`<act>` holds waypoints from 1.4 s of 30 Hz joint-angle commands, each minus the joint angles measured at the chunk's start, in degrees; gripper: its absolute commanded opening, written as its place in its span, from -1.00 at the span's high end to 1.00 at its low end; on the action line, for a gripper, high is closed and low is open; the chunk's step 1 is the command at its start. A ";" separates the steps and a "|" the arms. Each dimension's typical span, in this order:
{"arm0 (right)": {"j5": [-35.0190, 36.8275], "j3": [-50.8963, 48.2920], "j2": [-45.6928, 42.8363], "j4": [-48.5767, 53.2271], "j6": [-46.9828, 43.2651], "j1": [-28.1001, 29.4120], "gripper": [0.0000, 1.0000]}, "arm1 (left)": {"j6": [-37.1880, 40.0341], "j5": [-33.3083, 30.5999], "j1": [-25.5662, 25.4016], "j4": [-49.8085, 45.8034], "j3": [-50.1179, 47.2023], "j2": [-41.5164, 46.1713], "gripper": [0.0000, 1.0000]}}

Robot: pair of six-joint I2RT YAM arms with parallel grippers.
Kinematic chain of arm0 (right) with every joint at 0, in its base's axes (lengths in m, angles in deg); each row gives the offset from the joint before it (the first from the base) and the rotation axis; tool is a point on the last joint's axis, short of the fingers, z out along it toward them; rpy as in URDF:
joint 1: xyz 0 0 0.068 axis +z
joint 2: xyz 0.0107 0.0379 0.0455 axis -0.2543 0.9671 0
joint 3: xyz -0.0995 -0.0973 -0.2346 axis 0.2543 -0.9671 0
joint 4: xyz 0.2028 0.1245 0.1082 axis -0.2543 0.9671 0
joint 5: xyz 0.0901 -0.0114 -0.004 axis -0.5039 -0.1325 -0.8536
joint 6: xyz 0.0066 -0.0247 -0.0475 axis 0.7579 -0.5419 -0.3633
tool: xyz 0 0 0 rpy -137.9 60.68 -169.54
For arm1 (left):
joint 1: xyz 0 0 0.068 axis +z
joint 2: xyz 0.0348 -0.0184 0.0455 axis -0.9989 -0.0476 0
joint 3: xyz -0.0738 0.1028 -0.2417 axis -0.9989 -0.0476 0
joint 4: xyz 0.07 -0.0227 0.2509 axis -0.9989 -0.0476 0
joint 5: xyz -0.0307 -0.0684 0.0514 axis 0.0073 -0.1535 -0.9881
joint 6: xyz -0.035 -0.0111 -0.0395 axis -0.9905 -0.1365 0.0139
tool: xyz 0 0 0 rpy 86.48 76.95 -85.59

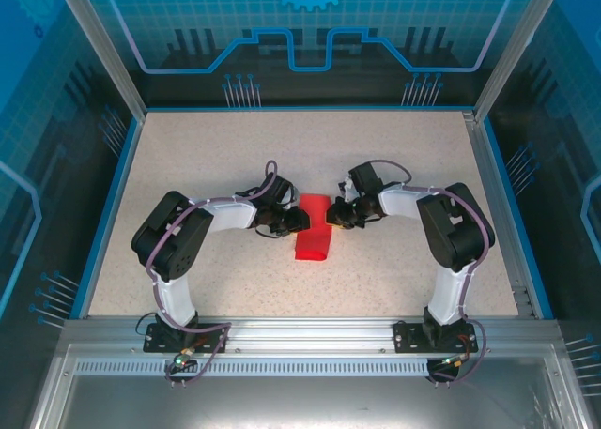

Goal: Fold a paper plane with a square sheet of paper (pick it up from the middle)
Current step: Fold the square sheet of paper in half at the center of the table.

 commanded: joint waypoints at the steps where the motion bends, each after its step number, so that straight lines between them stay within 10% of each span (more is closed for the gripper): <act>1: 1.88 2.12 -1.21 1.60 0.06 1.62 0.68 | 2.43 -6.73 -0.22 -7.47 -2.51 -4.11 0.40; 42: 3.44 8.76 4.85 1.63 -3.72 -3.54 0.69 | 4.87 -9.16 -0.27 -9.55 -3.71 -3.94 0.40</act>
